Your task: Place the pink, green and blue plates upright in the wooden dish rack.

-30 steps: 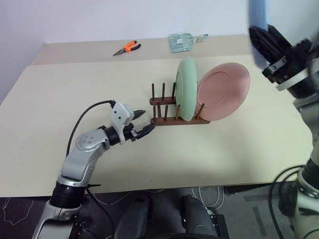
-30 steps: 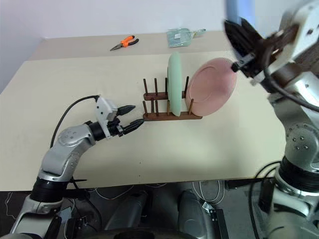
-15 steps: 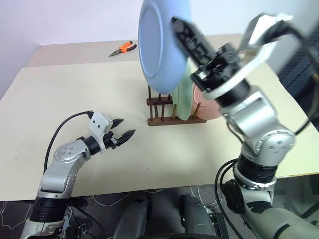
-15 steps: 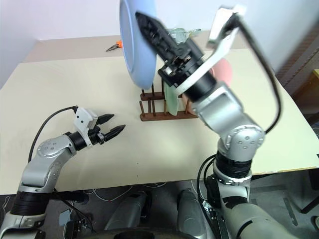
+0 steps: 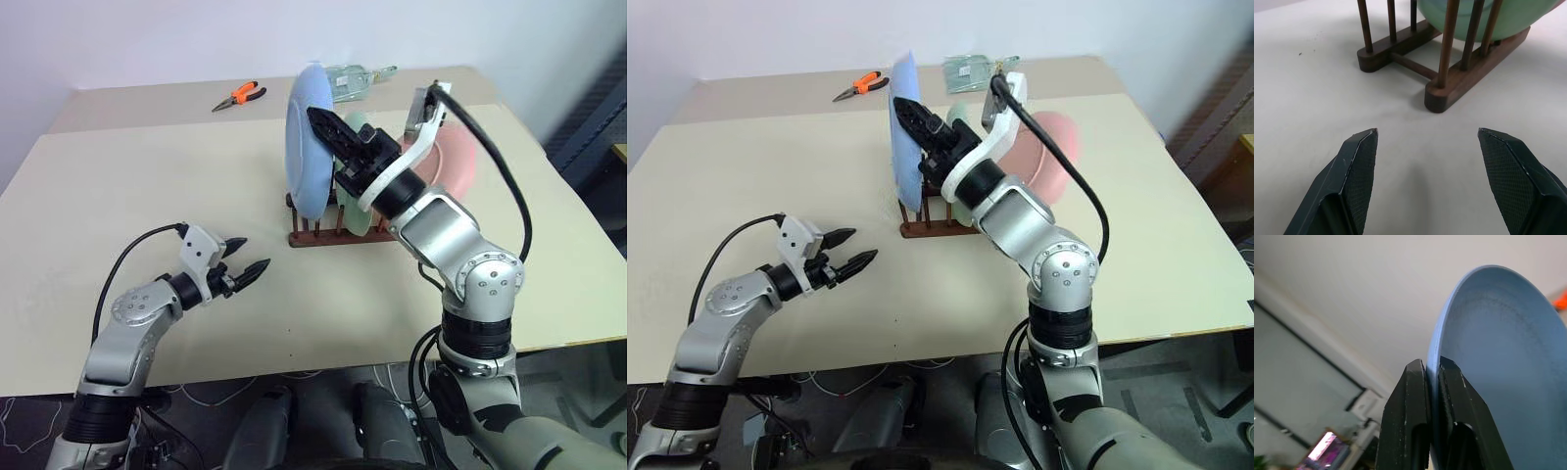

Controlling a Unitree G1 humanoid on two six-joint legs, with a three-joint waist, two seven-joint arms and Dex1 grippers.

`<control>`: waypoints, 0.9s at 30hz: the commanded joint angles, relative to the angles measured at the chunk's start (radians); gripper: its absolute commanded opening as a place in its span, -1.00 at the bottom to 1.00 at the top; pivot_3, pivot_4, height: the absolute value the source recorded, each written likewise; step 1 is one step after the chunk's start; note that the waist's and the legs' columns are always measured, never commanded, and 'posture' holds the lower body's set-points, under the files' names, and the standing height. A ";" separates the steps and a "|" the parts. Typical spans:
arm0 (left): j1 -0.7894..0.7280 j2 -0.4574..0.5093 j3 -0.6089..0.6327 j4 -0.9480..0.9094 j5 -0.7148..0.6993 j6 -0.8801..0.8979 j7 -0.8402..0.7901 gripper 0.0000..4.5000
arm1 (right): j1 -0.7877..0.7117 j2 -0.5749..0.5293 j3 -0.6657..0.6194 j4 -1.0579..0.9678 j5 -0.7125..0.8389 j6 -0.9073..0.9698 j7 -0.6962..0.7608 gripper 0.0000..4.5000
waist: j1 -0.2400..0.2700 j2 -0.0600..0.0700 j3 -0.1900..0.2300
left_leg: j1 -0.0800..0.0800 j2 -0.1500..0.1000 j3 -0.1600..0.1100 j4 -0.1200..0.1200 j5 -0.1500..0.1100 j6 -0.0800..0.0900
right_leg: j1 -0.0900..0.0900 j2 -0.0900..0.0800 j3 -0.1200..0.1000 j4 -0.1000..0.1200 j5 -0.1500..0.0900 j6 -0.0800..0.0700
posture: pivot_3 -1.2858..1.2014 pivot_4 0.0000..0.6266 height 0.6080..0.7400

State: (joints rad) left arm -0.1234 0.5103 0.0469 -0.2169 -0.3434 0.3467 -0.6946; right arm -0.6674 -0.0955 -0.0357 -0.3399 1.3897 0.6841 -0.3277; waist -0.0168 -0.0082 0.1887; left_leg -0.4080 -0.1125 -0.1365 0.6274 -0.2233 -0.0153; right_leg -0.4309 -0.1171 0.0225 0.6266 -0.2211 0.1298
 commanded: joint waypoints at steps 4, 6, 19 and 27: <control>-0.013 -0.003 -0.012 -0.038 -0.006 -0.001 -0.003 0.50 | -0.046 -0.009 0.005 0.024 -0.082 0.018 0.027 -0.82 | -0.001 0.000 0.000 | 0.000 0.000 0.000 0.000 0.000 0.000 | 0.000 0.000 0.000 0.000 0.000 0.000 | 0.03 -0.52 0.88; -0.014 -0.006 -0.018 -0.041 -0.005 -0.002 0.000 0.50 | -0.064 -0.036 0.029 0.027 -0.137 0.039 0.072 -0.51 | 0.000 0.000 0.000 | 0.000 0.000 0.000 0.000 0.000 0.000 | 0.000 0.000 0.000 0.000 0.000 0.000 | 0.03 -0.52 0.88; -0.012 -0.015 -0.040 -0.049 -0.005 0.004 0.000 0.50 | -0.177 -0.205 0.105 -0.032 -0.505 0.026 0.353 0.59 | 0.000 0.000 0.000 | 0.000 0.000 0.000 0.000 0.000 0.000 | -0.001 0.000 0.000 0.001 0.000 0.000 | 0.03 -0.52 0.88; -0.024 -0.031 -0.073 -0.058 -0.002 0.006 -0.004 0.50 | -0.147 -0.404 -0.078 -0.091 -0.583 -0.001 0.521 0.49 | 0.006 0.000 0.000 | -0.001 0.000 0.000 0.000 0.000 0.000 | 0.000 0.000 0.000 0.000 0.000 0.000 | 0.03 -0.52 0.88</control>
State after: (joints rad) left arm -0.1375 0.4792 -0.0267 -0.2367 -0.3401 0.3624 -0.6950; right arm -0.8149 -0.4470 0.0088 -0.3884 0.7930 0.7087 0.1601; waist -0.0105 -0.0086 0.1891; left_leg -0.4089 -0.1123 -0.1363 0.6276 -0.2233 -0.0154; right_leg -0.4309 -0.1172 0.0222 0.6260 -0.2211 0.1300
